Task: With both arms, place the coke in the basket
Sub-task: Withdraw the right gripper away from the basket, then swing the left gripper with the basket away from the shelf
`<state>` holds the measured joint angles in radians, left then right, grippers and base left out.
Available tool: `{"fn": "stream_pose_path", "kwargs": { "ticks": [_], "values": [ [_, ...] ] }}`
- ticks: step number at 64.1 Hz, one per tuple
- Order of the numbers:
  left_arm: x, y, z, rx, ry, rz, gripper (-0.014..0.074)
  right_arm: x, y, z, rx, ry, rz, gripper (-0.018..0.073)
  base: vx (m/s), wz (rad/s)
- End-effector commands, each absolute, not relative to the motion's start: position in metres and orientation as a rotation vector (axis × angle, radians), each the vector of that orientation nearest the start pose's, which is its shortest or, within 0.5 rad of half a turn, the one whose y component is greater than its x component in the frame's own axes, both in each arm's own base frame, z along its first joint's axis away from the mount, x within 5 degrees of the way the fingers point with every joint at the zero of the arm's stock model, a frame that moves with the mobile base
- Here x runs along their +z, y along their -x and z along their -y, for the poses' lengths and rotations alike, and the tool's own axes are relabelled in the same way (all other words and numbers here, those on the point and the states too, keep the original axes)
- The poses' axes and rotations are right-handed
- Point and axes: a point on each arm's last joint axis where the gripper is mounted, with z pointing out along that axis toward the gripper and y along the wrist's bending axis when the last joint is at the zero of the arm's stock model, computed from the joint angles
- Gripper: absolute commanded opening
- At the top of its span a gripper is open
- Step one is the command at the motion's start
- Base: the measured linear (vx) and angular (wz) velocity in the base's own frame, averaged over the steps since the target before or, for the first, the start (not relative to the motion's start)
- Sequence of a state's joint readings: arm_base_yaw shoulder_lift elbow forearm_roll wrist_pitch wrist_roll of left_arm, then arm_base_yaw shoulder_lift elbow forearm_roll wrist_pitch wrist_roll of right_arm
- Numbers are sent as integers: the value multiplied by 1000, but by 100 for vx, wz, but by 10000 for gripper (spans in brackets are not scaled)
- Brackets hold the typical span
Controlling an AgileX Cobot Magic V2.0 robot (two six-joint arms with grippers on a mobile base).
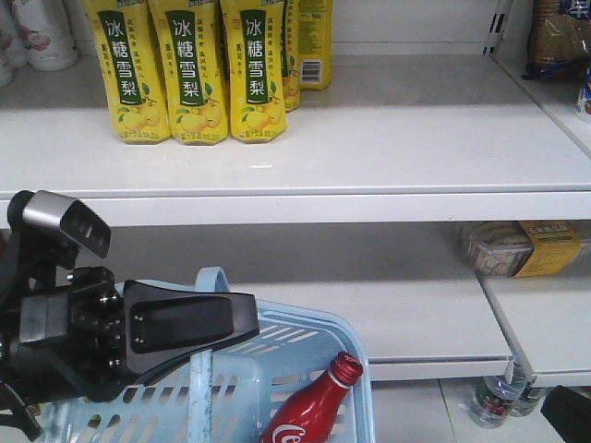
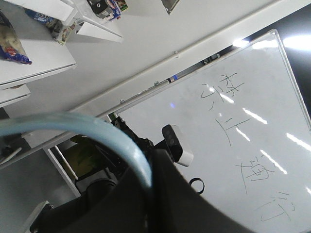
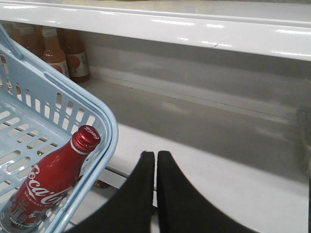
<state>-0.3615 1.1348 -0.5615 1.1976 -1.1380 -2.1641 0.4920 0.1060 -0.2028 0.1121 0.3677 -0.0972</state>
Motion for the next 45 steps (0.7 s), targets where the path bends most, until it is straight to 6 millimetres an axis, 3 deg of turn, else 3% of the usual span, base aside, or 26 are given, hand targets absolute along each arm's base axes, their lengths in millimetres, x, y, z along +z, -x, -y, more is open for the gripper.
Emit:
{"fn": "stream_pose_path", "kwargs": {
  "ticks": [1, 26, 45],
  "values": [
    [338, -144, 139, -2200, -268, -1612, -6, 258, -48, -29, 401, 424, -1613, -2, 0, 0],
    [339, -147, 138, -2200, -223, -1597, -6, 258, -48, -29, 400, 425, -1613, -2, 0, 0],
    [339, -149, 132, -1849, -116, -1670, -6, 258, -48, -29, 400, 425, -1613, -2, 0, 0]
  ]
}}
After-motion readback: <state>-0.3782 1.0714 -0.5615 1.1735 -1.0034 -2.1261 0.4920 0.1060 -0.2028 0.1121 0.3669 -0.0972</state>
